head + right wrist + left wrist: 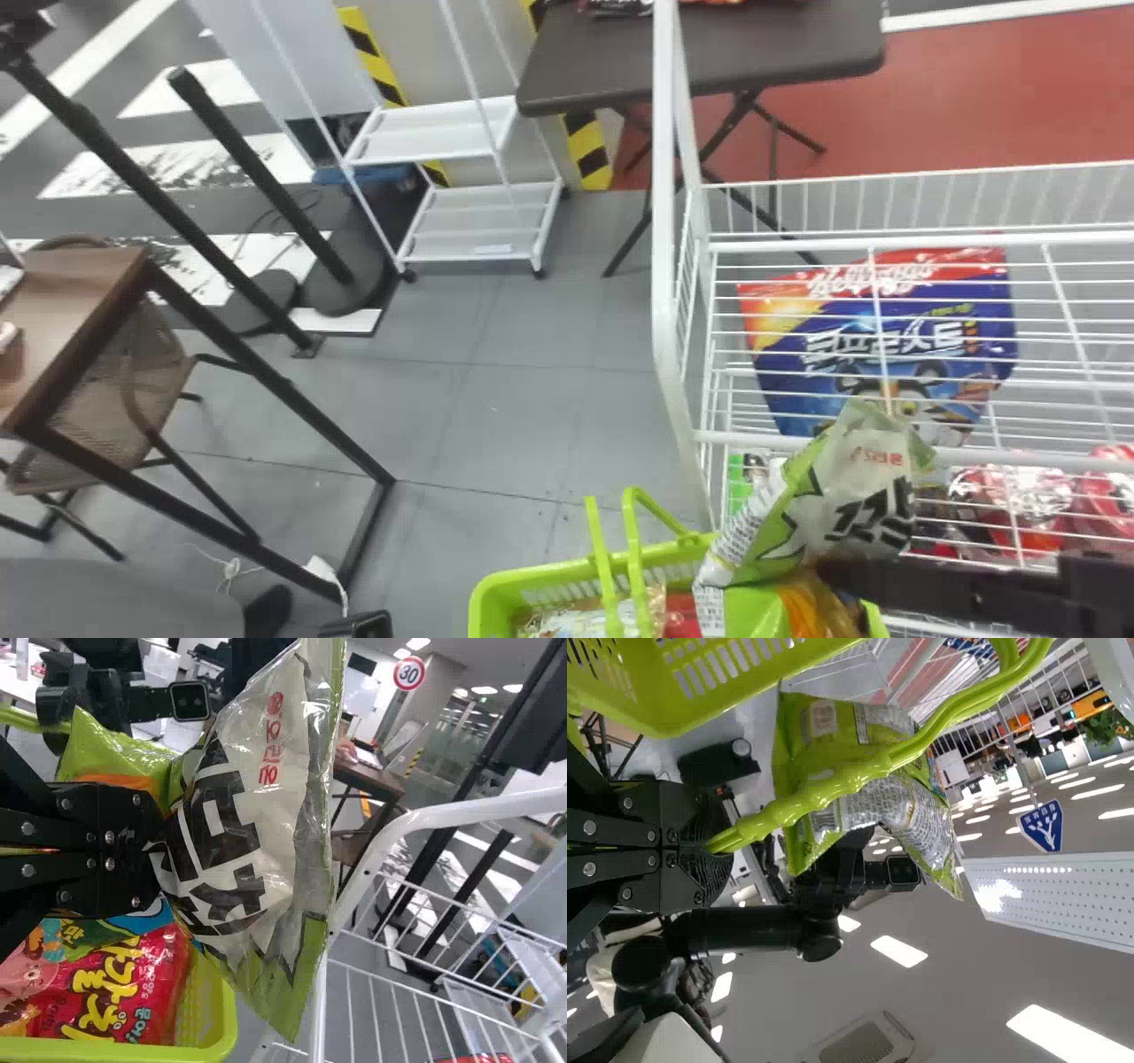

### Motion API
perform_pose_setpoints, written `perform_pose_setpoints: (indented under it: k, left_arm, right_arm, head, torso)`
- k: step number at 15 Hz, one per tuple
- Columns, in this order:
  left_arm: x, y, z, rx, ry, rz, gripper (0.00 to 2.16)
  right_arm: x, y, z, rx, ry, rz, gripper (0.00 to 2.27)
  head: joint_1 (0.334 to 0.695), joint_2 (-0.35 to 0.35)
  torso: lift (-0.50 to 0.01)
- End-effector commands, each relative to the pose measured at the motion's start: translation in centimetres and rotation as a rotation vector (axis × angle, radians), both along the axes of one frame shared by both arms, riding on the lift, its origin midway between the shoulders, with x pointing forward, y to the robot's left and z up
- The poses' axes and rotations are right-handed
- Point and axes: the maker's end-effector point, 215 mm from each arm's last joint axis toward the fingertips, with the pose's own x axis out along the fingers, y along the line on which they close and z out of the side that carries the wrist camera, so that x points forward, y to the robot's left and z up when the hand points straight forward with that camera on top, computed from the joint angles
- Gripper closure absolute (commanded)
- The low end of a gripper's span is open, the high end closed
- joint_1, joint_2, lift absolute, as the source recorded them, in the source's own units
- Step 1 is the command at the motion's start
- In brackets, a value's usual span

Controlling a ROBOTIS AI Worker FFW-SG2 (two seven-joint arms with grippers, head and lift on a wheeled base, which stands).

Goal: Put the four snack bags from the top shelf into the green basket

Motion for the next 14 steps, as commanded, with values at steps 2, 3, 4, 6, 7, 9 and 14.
perform_pose_setpoints:
  k: [2, 3, 4, 6, 7, 9, 14]
  left_arm:
    - [0.2, 0.0, 0.6, -0.022, -0.015, 0.003, 2.15]
    - [0.3, 0.0, 0.8, -0.025, -0.023, 0.005, 2.15]
    - [0.6, 0.0, 1.0, -0.032, -0.034, 0.007, 2.15]
    - [1.4, 0.0, 1.8, -0.036, -0.089, 0.013, 2.15]
    - [2.0, 0.0, 2.1, -0.036, -0.109, 0.012, 2.15]
    - [2.6, -0.4, 2.6, -0.042, -0.133, 0.004, 2.15]
    - [3.1, -1.0, 3.6, -0.048, -0.156, -0.013, 2.15]
  right_arm:
    - [-0.1, 0.2, -1.1, -0.027, 0.019, 0.015, 2.26]
    - [-0.1, 0.2, -1.1, -0.026, 0.020, 0.016, 2.26]
    - [-0.2, 0.2, -1.3, -0.028, 0.024, 0.018, 2.26]
    - [-0.3, 0.2, -1.4, -0.028, 0.028, 0.018, 2.26]
    - [-0.3, 0.1, -1.4, -0.030, 0.028, 0.019, 2.26]
    - [-0.4, -0.1, -1.8, -0.034, 0.037, 0.018, 2.26]
    - [-0.1, -0.8, -2.0, -0.042, 0.037, 0.017, 0.00]
  head:
    - [0.695, 0.350]
    - [0.695, 0.350]
    - [0.695, 0.350]
    - [0.695, 0.350]
    - [0.695, 0.350]
    - [0.695, 0.350]
    - [0.695, 0.330]
  torso:
    - [-0.006]
    - [-0.006]
    - [-0.006]
    - [-0.006]
    - [-0.006]
    - [-0.006]
    - [-0.006]
